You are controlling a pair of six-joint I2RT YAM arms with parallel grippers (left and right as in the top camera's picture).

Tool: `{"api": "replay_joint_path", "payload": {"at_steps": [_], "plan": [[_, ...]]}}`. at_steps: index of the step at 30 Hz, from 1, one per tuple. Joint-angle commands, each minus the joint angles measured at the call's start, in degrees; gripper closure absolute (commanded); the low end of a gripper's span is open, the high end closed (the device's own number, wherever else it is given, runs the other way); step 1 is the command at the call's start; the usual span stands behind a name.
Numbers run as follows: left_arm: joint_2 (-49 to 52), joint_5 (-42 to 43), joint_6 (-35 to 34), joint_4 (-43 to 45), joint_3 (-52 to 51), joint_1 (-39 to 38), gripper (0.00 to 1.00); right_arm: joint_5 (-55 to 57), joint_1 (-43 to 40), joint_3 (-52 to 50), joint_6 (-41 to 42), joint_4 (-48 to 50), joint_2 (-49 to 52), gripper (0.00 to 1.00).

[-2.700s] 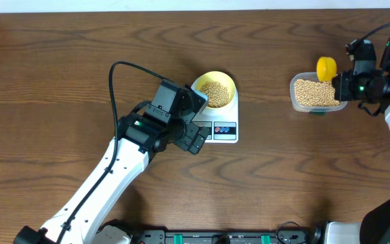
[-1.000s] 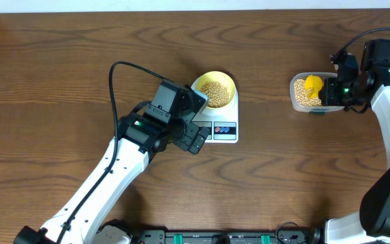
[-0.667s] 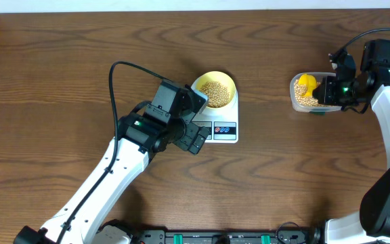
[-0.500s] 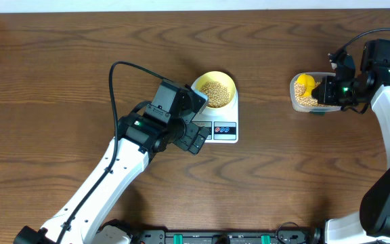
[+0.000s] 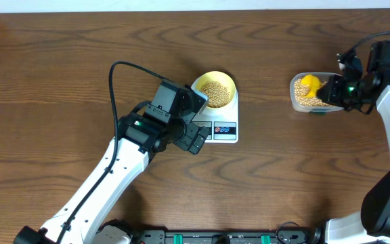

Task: Scoop item into bowl and weigh 50g on scale
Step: 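Dip the scoop into the tub soybeans and lift it with the right gripper, then carry the filled scoop with the right gripper over the yellow bowl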

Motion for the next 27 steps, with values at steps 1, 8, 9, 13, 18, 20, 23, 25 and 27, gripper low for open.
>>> {"api": "replay_joint_path", "payload": {"at_steps": [1,8,9,13,18,20,23,25,27], "plan": [[0.1,-0.6,-0.3,0.0,-0.8,0.0,0.04,-2.0,-1.6,0.0,2.6,-0.2,0.3,0.99],[0.1,-0.6,-0.3,0.0,-0.8,0.0,0.04,-11.9,-5.2,0.0,2.6,-0.5,0.3,0.99],[0.1,-0.6,-0.3,0.0,-0.8,0.0,0.04,-12.7,-5.7,0.0,2.6,-0.7,0.3,0.99],[0.1,-0.6,-0.3,0.0,-0.8,0.0,0.04,-17.3,-8.3,0.0,2.6,-2.0,0.3,0.99],[0.1,-0.6,-0.3,0.0,-0.8,0.0,0.04,-25.8,-12.3,0.0,2.6,-2.1,0.3,0.99],[0.1,-0.6,-0.3,0.0,-0.8,0.0,0.04,-29.9,-13.7,0.0,2.6,-2.3,0.3,0.99],[0.1,-0.6,-0.3,0.0,-0.8,0.0,0.04,-36.0,-15.3,0.0,2.5,-2.6,0.3,0.99],[0.1,-0.6,-0.3,0.0,-0.8,0.0,0.04,-38.4,-15.7,0.0,2.5,-2.9,0.3,0.99],[0.1,-0.6,-0.3,0.0,-0.8,0.0,0.04,-40.4,-15.6,0.0,2.5,-3.0,0.3,0.99]]}}
